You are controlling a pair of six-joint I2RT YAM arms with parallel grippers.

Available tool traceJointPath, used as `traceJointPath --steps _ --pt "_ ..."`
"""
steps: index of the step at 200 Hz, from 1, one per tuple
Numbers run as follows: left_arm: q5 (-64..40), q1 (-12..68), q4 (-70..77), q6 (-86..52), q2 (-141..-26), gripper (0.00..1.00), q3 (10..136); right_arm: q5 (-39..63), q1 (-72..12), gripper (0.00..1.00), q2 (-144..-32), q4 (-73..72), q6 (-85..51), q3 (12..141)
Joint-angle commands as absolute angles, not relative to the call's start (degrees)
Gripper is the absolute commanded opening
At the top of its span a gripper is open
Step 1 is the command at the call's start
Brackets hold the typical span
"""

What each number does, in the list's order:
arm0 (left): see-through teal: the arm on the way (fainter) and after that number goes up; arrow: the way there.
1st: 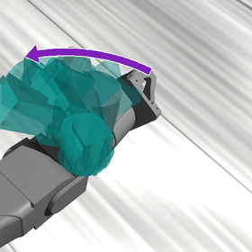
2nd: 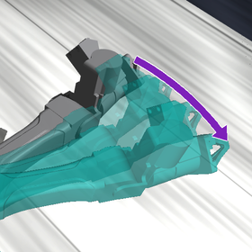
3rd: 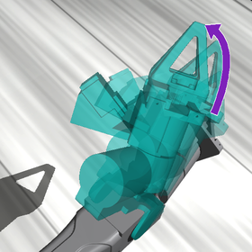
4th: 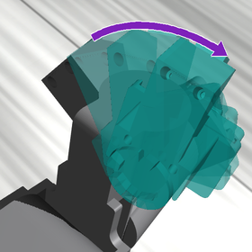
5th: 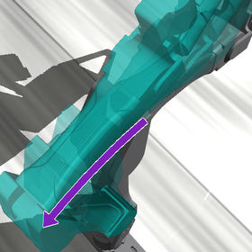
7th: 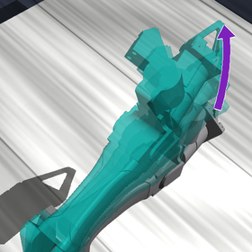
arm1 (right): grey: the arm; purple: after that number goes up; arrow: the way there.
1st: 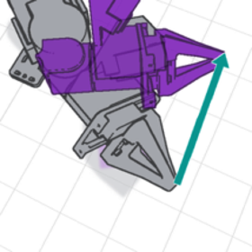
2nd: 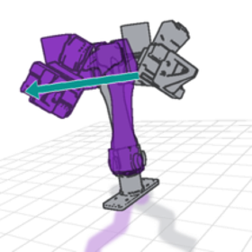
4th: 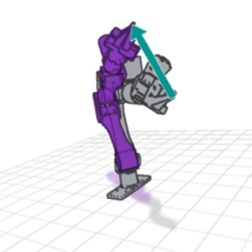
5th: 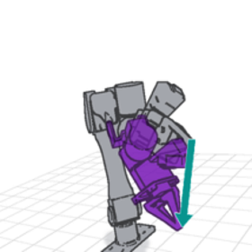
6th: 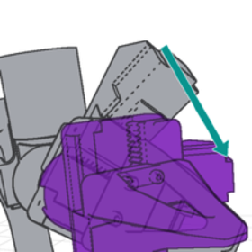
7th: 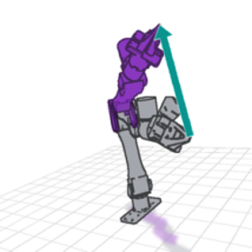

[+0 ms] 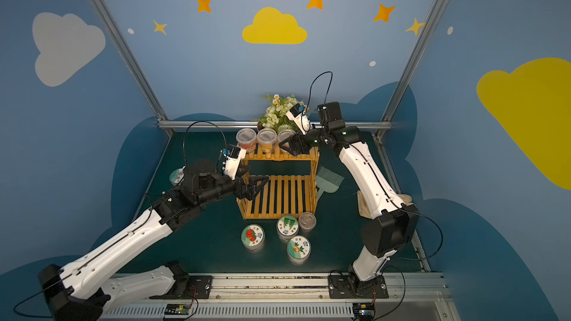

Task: Place the seed container on the shelf
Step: Place the seed jar on the shelf.

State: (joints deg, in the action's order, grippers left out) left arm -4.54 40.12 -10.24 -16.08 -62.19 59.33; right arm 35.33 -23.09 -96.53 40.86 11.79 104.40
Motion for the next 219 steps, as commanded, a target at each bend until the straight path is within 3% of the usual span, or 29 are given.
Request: traceJointPath --steps 1,219 --pt "-5.1 39.8 -10.2 -16.3 -62.1 1.00 59.6 36.1 -23.4 0.84 -95.3 39.9 11.6 103.8" --pt "-6.3 39.7 -11.0 -16.0 -63.2 1.00 61.0 34.0 -23.1 0.92 -92.7 40.4 12.6 102.5"
